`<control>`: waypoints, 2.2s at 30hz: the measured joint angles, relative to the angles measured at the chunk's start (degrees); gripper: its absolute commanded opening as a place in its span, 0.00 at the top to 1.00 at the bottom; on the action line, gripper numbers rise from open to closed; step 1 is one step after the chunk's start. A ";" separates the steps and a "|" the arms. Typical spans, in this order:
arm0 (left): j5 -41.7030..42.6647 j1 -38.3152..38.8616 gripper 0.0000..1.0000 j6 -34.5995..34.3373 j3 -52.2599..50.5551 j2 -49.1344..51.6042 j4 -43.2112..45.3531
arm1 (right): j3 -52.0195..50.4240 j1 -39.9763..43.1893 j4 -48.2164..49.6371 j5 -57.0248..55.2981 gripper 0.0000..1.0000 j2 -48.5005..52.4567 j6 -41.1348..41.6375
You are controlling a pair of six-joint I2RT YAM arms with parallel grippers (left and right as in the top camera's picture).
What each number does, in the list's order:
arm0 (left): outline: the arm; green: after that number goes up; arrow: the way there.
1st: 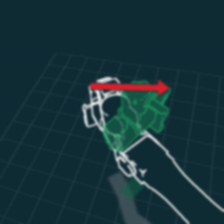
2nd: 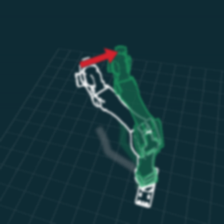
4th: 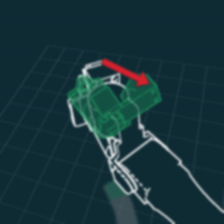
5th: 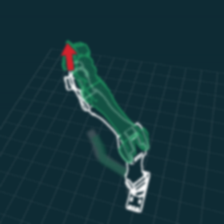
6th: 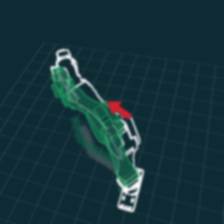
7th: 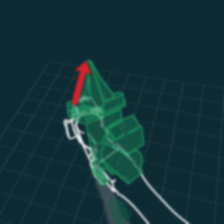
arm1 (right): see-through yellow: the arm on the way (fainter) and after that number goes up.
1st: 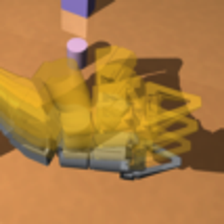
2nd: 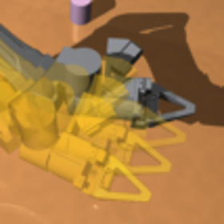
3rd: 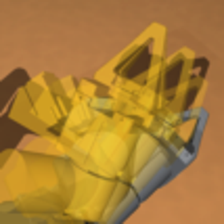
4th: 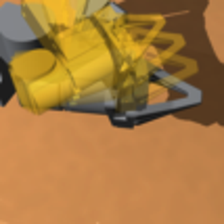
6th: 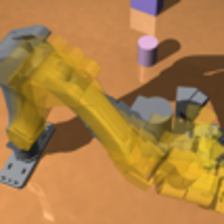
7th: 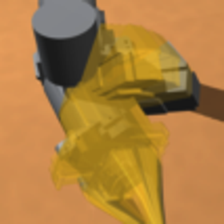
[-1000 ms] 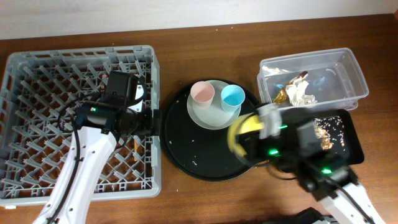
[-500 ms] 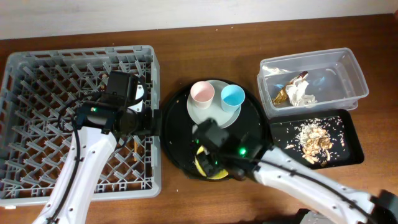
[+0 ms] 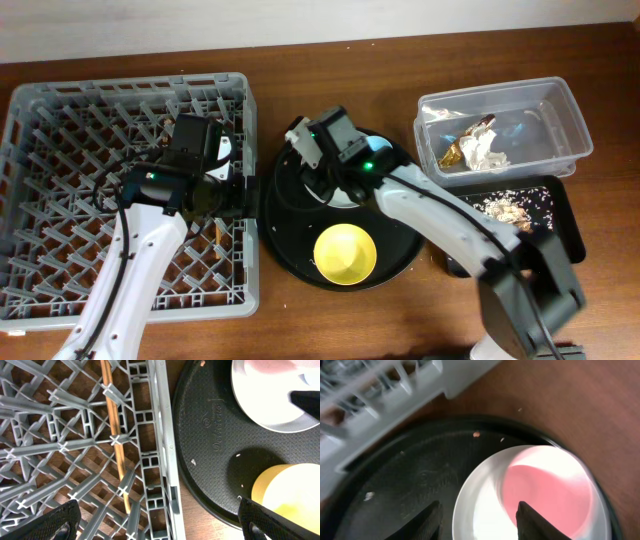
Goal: Sort waste into correct bins and load items into the dishwasher rack
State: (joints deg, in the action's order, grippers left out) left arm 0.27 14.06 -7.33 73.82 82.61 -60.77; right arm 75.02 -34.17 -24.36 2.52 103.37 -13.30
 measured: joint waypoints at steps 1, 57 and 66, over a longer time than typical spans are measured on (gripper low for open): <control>0.00 0.00 0.01 0.00 0.00 0.00 -0.07 | 0.00 0.00 0.90 -0.07 0.57 2.97 -0.90; 86.97 2.86 0.31 14.69 0.24 0.00 37.97 | 13.70 23.28 -47.67 79.93 0.96 -22.51 -25.86; 86.53 2.91 0.64 14.86 0.22 0.00 38.16 | 13.55 23.08 -46.66 79.06 0.61 -22.51 -25.68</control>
State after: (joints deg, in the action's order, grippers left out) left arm 86.80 16.97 7.53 74.04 82.61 -22.61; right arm 88.58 -11.09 -71.02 81.58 80.86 -38.98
